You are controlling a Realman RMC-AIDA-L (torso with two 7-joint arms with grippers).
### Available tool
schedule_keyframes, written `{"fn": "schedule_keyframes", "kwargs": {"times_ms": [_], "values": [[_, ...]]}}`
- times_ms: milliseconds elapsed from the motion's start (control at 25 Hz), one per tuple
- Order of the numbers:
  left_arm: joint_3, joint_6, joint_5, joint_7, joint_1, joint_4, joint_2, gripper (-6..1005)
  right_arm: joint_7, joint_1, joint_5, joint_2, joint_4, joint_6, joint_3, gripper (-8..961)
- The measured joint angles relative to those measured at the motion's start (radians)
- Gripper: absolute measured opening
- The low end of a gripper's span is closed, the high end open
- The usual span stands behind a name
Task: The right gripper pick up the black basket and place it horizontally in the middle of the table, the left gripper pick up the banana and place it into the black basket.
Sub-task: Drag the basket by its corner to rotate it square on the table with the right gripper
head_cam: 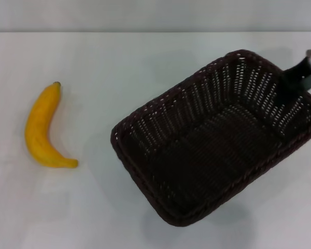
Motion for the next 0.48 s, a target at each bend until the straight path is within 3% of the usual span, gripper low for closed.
{"fn": "schedule_keyframes", "kwargs": {"times_ms": [240,480], "values": [[0.0,0.019,-0.002,-0.001,-0.014,-0.004,0.001,854,0.062,-0.105,0.033,0.023,-0.158,0.091,0.109,152],[0.0,0.055,-0.036,-0.001,-0.033,0.003,0.002,854,0.122,-0.197,0.109,0.051,-0.223,0.104,0.136,140]]}}
